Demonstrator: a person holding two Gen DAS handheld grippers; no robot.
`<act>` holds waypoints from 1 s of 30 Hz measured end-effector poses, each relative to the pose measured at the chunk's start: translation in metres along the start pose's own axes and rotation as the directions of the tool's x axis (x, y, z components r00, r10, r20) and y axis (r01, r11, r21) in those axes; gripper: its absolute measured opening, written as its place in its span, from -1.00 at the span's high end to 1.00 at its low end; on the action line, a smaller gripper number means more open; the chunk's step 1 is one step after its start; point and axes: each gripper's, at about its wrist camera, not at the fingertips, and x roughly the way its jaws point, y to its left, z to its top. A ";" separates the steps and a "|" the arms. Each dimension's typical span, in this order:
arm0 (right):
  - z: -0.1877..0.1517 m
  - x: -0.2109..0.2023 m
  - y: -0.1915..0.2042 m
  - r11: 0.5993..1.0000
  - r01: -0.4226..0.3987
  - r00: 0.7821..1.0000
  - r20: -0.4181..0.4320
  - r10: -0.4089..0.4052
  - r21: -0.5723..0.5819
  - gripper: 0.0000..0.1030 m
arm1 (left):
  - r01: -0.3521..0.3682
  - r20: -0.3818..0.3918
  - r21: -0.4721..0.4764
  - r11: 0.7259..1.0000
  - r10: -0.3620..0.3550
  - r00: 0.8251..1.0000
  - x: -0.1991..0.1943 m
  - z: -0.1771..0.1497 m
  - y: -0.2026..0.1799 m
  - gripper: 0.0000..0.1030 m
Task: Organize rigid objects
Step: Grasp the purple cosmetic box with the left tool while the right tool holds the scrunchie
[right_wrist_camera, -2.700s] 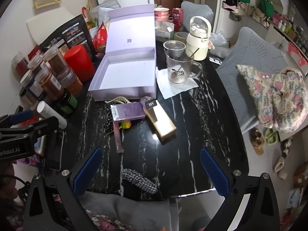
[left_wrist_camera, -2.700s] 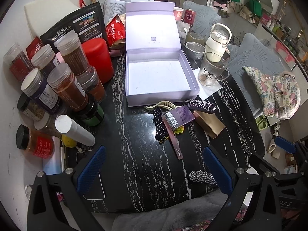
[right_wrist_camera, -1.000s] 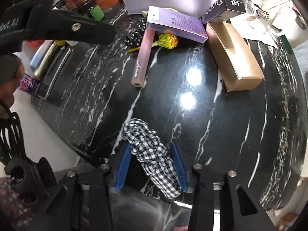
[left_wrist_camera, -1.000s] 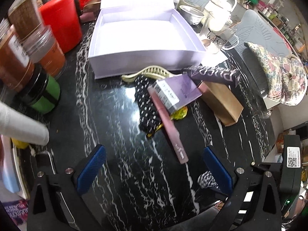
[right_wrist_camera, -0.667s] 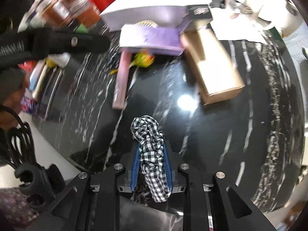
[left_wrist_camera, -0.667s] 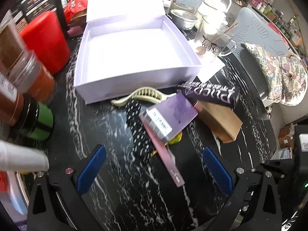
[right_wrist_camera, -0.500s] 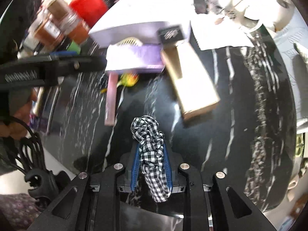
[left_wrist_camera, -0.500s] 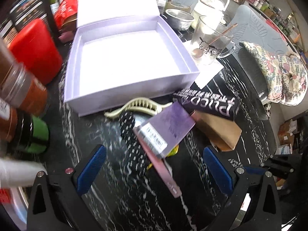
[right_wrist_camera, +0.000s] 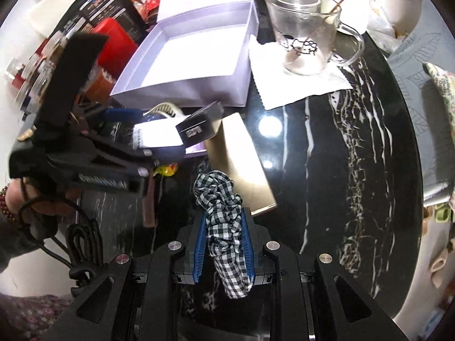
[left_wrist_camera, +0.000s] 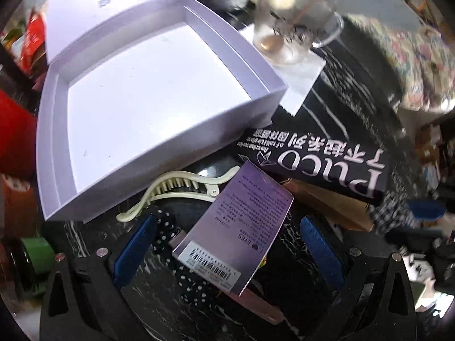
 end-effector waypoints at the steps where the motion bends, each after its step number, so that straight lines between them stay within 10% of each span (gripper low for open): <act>1: 0.001 0.000 -0.002 1.000 0.000 1.000 -0.001 0.000 0.004 0.56 | -0.007 -0.004 0.016 1.000 0.007 1.000 0.002 0.000 -0.002 -1.00; 12: 0.006 0.004 -0.011 1.000 -0.001 1.000 -0.010 0.001 0.024 0.56 | -0.033 -0.005 0.074 0.997 0.034 0.999 0.006 -0.015 -0.014 -0.02; 30: -0.012 -0.013 0.009 1.000 -0.013 0.999 0.034 0.013 -0.012 0.56 | -0.037 0.091 -0.042 0.998 0.040 0.995 -0.064 -0.039 -0.021 0.02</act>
